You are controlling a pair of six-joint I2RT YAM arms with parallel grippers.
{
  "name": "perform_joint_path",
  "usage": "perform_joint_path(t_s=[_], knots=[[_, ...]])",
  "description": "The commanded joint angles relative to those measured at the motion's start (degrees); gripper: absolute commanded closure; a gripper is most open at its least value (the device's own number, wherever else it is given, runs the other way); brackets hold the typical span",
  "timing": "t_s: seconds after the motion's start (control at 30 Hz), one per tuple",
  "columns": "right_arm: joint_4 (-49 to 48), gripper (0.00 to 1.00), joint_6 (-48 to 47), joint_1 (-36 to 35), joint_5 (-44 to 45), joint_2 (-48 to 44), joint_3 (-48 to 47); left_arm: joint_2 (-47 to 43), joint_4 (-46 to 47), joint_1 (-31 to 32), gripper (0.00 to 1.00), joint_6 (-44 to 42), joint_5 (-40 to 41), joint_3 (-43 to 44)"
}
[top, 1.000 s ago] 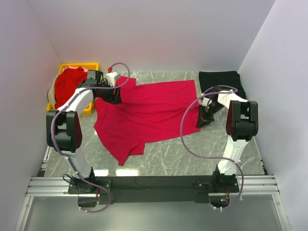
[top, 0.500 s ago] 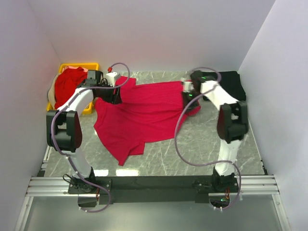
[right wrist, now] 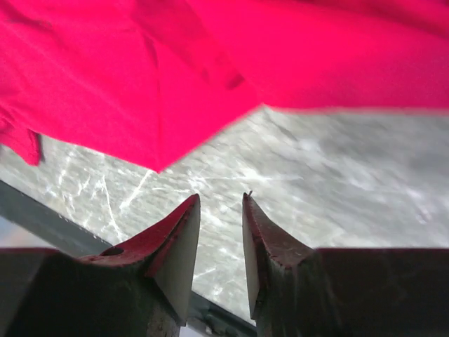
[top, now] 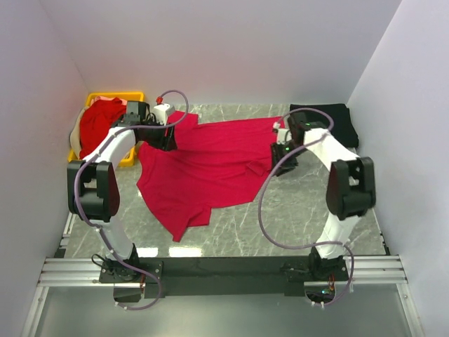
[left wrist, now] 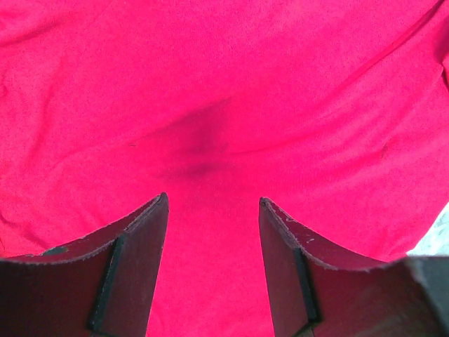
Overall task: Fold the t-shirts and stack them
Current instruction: Flatten the tshirt out
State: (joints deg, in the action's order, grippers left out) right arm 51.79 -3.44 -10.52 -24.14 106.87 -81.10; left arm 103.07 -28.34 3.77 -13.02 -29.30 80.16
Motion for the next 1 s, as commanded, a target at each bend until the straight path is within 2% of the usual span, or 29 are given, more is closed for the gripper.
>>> perform_joint_path(t_s=[0.0,0.17,0.27,0.4,0.57,0.7,0.97], knots=[[-5.99,0.63,0.45,1.47,-3.19,-6.41,4.45,0.29,0.21,-0.17,0.4,-0.78,-1.11,1.66],[-12.05,0.7,2.3,-0.19,-2.06,-4.84,5.61,0.73,0.3,-0.17,0.4,-0.52,-1.11,1.93],[-13.38,0.76,0.2,-2.56,4.26,-3.6,4.2,0.73,0.21,-0.25,0.4,-0.7,-0.76,1.58],[-12.59,0.79,-3.23,-7.3,12.43,-1.67,2.53,0.56,0.04,-0.43,0.4,-0.78,-0.67,1.05],[-13.82,0.74,-4.38,-9.43,17.89,1.49,1.65,0.91,-0.14,-0.52,0.4,-0.78,-0.67,1.05],[-14.26,0.66,-4.38,-9.78,18.25,4.31,-0.28,1.43,-0.14,-0.52,0.4,-0.7,-0.76,1.49],[-13.56,0.62,-3.94,-11.01,17.73,6.95,-3.62,2.58,0.12,-0.87,0.4,-0.87,-0.5,1.23]])
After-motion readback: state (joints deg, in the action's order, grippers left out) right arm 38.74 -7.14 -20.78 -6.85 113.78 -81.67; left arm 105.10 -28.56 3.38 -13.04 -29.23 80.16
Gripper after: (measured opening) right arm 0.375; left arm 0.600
